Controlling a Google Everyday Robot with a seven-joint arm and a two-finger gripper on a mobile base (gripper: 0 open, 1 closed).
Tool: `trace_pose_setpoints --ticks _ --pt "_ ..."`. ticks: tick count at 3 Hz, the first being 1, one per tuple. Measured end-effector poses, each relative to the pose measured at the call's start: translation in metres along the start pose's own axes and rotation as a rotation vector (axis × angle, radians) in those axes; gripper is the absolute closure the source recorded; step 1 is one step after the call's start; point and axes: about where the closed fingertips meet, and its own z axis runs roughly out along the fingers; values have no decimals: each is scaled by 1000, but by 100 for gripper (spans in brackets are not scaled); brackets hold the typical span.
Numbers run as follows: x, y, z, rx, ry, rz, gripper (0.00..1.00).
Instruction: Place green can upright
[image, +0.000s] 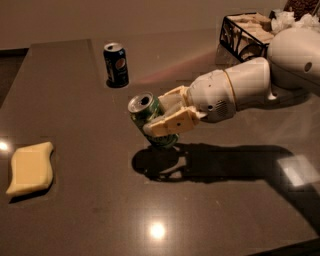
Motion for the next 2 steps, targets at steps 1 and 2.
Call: trace_pose_setpoints --ticks 1,2 --pt "3 -8 3 34 -83 14 100" --pt "8 -14 6 49 -160 32 100"
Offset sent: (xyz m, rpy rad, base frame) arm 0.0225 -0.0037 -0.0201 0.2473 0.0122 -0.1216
